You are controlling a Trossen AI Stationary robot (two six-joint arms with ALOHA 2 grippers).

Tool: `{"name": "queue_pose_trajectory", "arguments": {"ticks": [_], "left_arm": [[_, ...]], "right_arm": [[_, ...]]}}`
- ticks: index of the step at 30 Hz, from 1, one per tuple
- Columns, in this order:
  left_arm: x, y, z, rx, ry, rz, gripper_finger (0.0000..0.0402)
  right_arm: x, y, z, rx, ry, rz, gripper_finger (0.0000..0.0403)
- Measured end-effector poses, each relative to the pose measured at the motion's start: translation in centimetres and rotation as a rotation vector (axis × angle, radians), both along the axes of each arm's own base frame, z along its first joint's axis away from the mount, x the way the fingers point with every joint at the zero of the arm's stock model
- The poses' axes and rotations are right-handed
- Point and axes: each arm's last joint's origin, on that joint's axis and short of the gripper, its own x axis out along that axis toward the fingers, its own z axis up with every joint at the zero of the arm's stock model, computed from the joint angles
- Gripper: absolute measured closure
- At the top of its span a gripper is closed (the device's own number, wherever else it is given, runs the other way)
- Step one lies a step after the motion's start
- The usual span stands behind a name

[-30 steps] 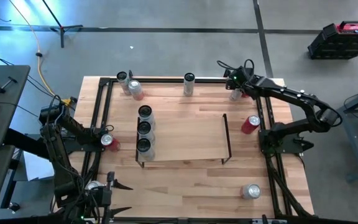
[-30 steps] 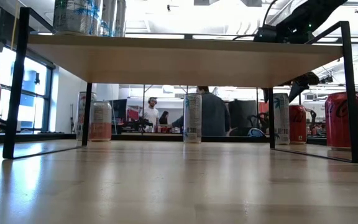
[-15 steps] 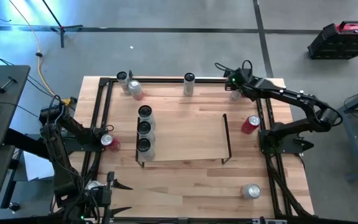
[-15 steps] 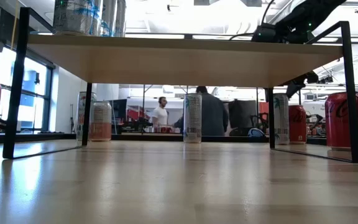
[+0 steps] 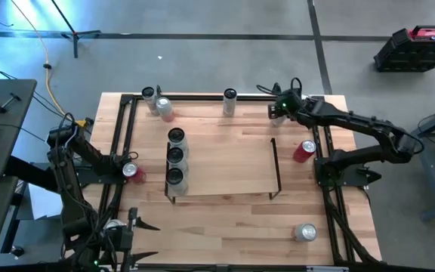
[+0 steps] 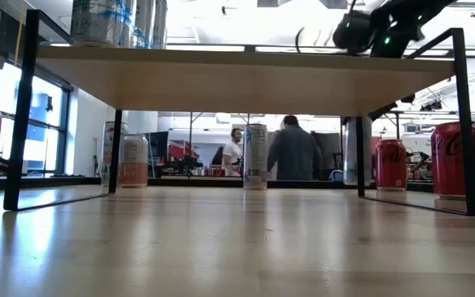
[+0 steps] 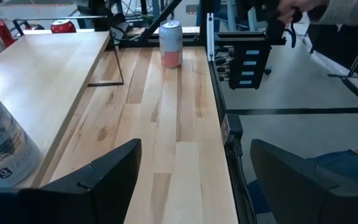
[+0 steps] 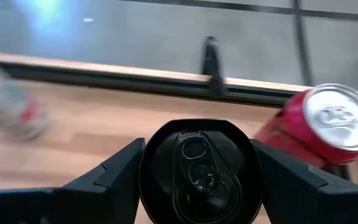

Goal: Place canned beverage on shelf
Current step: Put the right white pink soda can on the shelf

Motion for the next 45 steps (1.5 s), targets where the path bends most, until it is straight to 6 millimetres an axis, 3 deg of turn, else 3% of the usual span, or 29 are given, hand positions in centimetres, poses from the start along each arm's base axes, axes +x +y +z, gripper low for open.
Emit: {"name": "queue_pose_trajectory", "arguments": {"ticks": [6,12,17,26,31,36,40,45], "left_arm": [[0.3,0.1,0.0,0.026,0.003,-0.002,0.0111],[1.4,0.9,0.2,0.021,0.017,0.023,0.0111],[1.9,1.7,1.2,-0.016,0.04,0.008,0.0111],[-0.2,2.5,3.4,-0.149,0.089,-0.121,0.0111],[-0.6,3.1,4.3,-0.198,0.115,-0.166,0.0111],[-0.9,3.8,4.7,-0.185,0.12,-0.165,0.0111],[-1.0,4.3,4.8,-0.171,0.124,-0.16,0.0111],[-1.1,4.5,4.8,-0.154,0.131,-0.158,0.0111]], "right_arm": [[-0.4,3.0,2.9,-0.027,-0.049,0.184,0.0155],[0.3,5.4,7.8,-0.081,-0.047,0.368,0.0155],[2.5,7.8,11.8,-0.102,-0.053,0.591,0.0155],[7.8,12.3,17.9,-0.208,-0.066,0.949,0.0155],[12.1,14.5,18.3,-0.207,-0.04,1.191,0.0155],[16.6,16.4,17.2,-0.202,0.0,1.385,0.0155],[19.5,16.9,16.5,-0.179,0.0,1.488,0.0155],[21.5,16.9,15.4,-0.15,0.063,1.51,0.0155]]}}
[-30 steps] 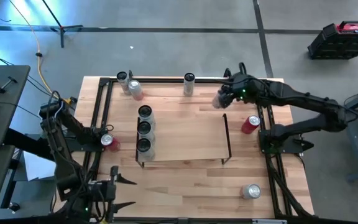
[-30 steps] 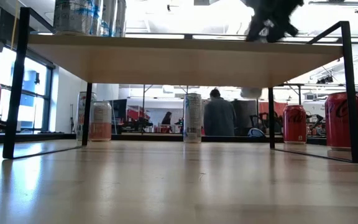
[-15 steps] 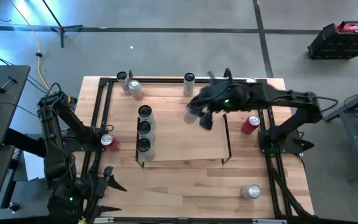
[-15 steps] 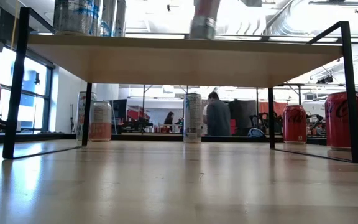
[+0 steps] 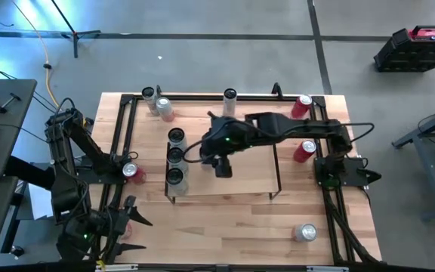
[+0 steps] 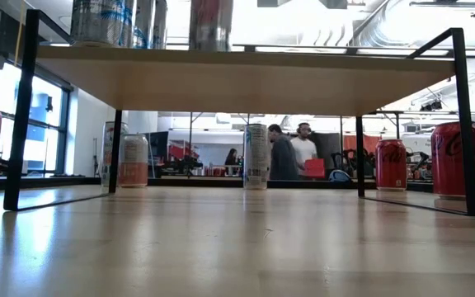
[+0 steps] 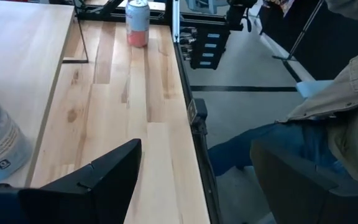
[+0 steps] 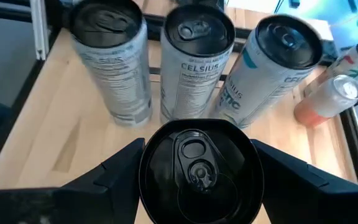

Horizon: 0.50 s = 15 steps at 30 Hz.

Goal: Place canned beverage on shelf
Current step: Put the right white pink soda can on the shelf

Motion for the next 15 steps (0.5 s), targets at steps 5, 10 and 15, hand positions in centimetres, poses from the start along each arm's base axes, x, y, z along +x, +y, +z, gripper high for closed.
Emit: {"name": "queue_pose_trajectory", "arguments": {"ticks": [5,10,15], "left_arm": [[0.0,0.0,0.0,0.009,0.0,-0.001,0.0111],[0.0,0.0,0.0,0.03,-0.008,-0.009,0.0111],[0.0,0.1,0.0,0.056,-0.022,-0.01,0.0111]], "right_arm": [[0.5,-1.2,0.1,-0.013,-0.011,-0.014,0.0155],[0.6,-3.6,0.2,0.023,-0.028,-0.08,0.0155],[1.4,-4.8,-0.4,0.051,-0.037,-0.102,0.0155]]}}
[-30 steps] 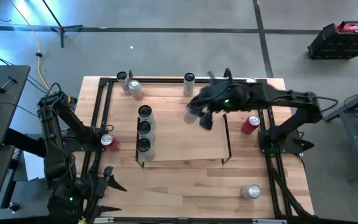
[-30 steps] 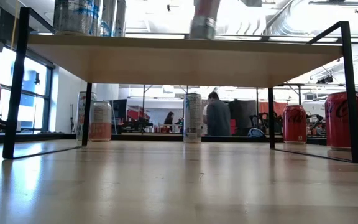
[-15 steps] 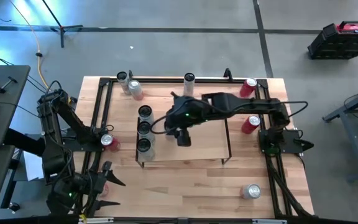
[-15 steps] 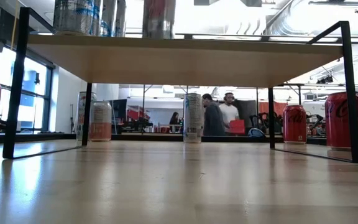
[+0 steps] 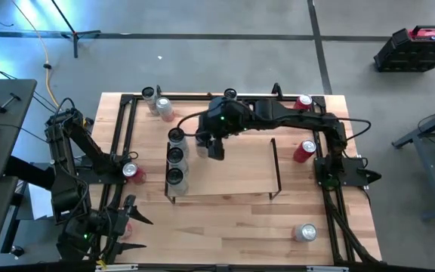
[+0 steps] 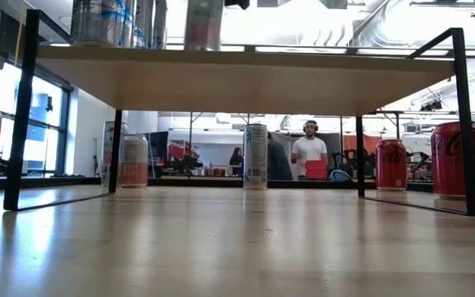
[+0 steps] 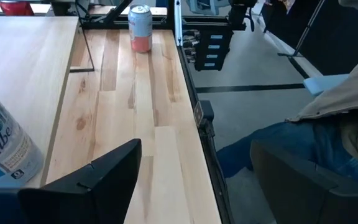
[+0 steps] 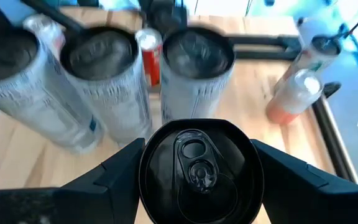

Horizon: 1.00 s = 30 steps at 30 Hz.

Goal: Place canned beverage on shelf
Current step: Put the right white pink soda can on the shelf

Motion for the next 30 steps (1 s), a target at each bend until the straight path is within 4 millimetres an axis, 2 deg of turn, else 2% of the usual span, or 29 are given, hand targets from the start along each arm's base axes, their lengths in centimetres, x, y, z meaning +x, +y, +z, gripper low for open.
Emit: {"name": "queue_pose_trajectory", "arguments": {"ticks": [7,22,30], "left_arm": [[0.0,0.0,0.0,0.008,-0.002,-0.001,0.0111],[0.1,0.1,0.1,0.032,-0.033,0.027,0.0111],[0.1,0.2,0.1,0.058,-0.047,0.029,0.0111]], "right_arm": [[1.2,-0.2,-1.3,0.033,0.014,0.023,0.0155],[1.5,0.1,-1.5,0.012,0.007,0.034,0.0154],[1.7,0.7,-1.4,-0.002,-0.011,0.051,0.0106]]}}
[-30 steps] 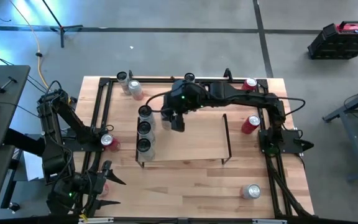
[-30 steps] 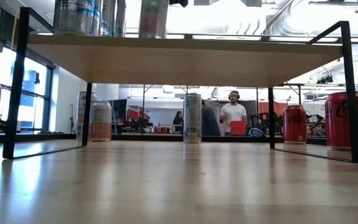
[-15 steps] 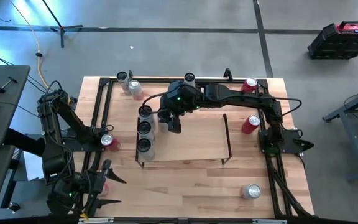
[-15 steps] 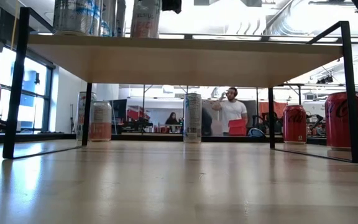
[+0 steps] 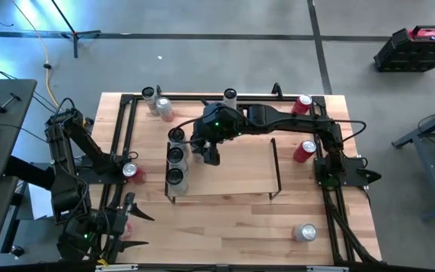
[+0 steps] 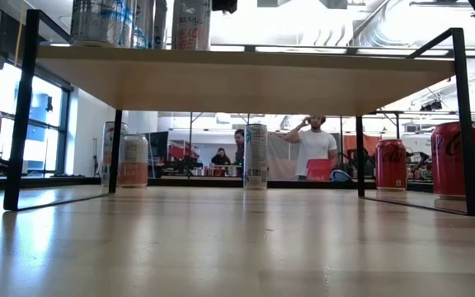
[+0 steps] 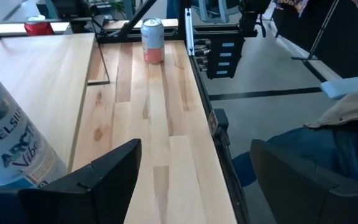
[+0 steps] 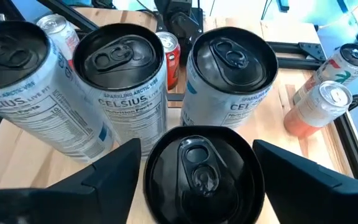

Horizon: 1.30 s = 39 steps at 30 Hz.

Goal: Place canned beverage on shelf
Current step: Put the right white pink soda can on the shelf

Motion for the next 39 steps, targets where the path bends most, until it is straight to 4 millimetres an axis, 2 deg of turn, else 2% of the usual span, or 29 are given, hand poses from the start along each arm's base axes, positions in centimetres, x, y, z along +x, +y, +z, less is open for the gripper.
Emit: {"name": "queue_pose_trajectory", "arguments": {"ticks": [5,14,31,34,39], "left_arm": [[0.0,0.0,0.0,0.01,-0.013,0.012,0.0111],[0.0,0.1,0.0,0.021,-0.017,0.017,0.0111],[0.0,0.2,-0.1,0.043,-0.025,0.032,0.0111],[0.0,0.2,-0.1,0.043,-0.025,0.032,0.0111],[0.0,0.3,-0.2,0.061,-0.02,0.027,0.0111]], "right_arm": [[0.1,0.0,0.2,-0.003,-0.018,0.002,0.0091],[-0.3,0.0,2.1,-0.002,-0.074,0.0,0.0088],[-0.7,0.5,2.3,-0.002,-0.056,0.01,0.0088],[-1.6,0.7,3.3,-0.008,-0.074,0.009,0.0088],[-5.4,1.8,5.7,-0.08,-0.024,-0.066,0.0088]]}}
